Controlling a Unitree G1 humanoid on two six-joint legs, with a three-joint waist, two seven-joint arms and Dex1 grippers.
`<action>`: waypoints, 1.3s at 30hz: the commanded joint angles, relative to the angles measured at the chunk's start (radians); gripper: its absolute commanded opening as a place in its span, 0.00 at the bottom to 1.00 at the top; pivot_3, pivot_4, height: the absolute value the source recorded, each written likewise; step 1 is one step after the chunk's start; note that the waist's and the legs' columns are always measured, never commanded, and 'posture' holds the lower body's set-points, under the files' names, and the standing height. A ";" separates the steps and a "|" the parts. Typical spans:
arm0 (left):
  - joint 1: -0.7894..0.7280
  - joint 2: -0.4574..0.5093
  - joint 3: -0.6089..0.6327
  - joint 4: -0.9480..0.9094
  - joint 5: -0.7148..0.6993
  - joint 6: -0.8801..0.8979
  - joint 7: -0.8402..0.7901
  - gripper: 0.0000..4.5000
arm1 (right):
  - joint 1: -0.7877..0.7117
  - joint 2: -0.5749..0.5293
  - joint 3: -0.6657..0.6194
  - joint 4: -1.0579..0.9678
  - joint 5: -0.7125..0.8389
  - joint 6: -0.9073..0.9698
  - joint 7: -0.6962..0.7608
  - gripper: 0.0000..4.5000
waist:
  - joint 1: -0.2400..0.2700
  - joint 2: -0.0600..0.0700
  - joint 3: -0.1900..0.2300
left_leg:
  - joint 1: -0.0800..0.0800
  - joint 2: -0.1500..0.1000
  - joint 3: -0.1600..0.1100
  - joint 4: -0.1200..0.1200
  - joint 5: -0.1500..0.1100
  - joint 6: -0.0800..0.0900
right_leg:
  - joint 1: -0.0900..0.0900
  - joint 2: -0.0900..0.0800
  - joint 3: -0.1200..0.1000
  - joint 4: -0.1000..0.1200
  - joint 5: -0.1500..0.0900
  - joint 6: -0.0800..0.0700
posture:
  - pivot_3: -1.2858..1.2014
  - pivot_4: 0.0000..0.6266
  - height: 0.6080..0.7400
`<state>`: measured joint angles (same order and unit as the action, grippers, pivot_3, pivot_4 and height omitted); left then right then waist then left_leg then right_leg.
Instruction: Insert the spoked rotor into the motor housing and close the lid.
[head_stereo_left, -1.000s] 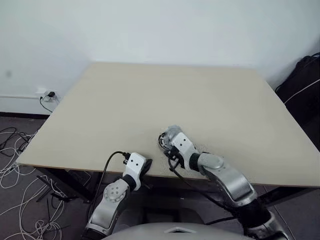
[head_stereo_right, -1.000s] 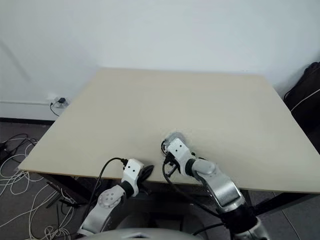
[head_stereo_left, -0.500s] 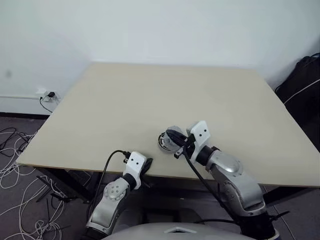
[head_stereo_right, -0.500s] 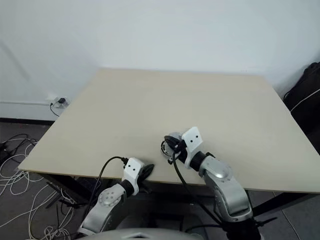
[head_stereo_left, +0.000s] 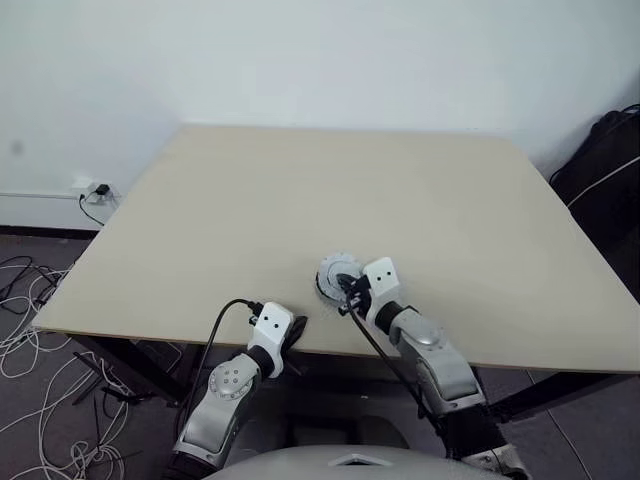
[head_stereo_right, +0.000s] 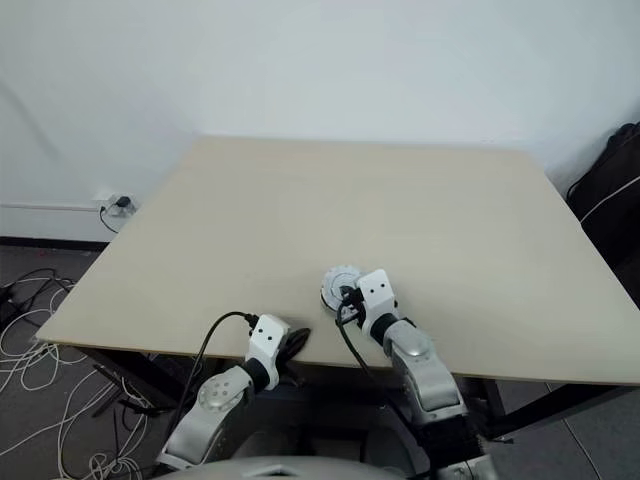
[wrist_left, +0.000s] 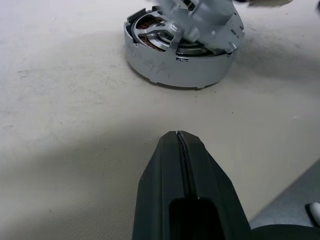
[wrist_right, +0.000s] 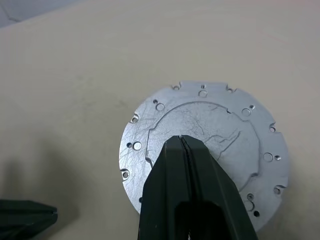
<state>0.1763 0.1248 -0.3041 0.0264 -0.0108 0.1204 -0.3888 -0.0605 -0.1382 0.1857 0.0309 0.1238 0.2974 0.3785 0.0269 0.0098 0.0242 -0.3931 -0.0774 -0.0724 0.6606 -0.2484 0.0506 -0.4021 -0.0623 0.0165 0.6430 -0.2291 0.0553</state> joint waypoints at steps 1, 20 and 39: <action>-0.003 -0.001 0.003 -0.031 0.001 -0.017 0.008 0.00 | -0.033 0.021 -0.022 0.016 0.017 0.005 -0.005 0.00 | 0.000 0.000 0.000 | 0.000 0.000 0.000 0.000 0.000 0.000 | 0.000 0.000 0.000 0.000 0.000 0.000 | 0.52 0.00 1.00; -0.014 0.003 0.004 -0.023 0.004 -0.026 0.012 0.00 | -0.048 0.015 0.011 -0.103 -0.011 0.218 -0.057 0.00 | -0.006 0.006 -0.003 | 0.008 0.000 0.000 -0.001 0.000 0.000 | 0.008 -0.001 0.000 0.000 -0.001 0.000 | 0.52 0.00 1.00; 0.016 0.032 -0.003 -0.065 0.003 -0.009 0.003 0.00 | 0.011 0.092 0.083 -0.141 -0.131 0.096 -0.196 1.00 | -0.012 0.005 0.000 | 0.008 0.000 0.000 -0.005 0.000 0.000 | 0.006 -0.001 0.001 0.000 -0.003 -0.001 | 0.52 0.00 1.00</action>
<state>0.1972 0.1556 -0.3037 0.0134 -0.0069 0.1199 -0.3795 -0.0295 -0.0619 0.2740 -0.0963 0.0028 0.4214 0.1980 0.0147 0.0148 0.0246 -0.3847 -0.0775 -0.0724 0.6560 -0.2487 0.0502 -0.3958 -0.0631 0.0173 0.6426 -0.2318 0.0544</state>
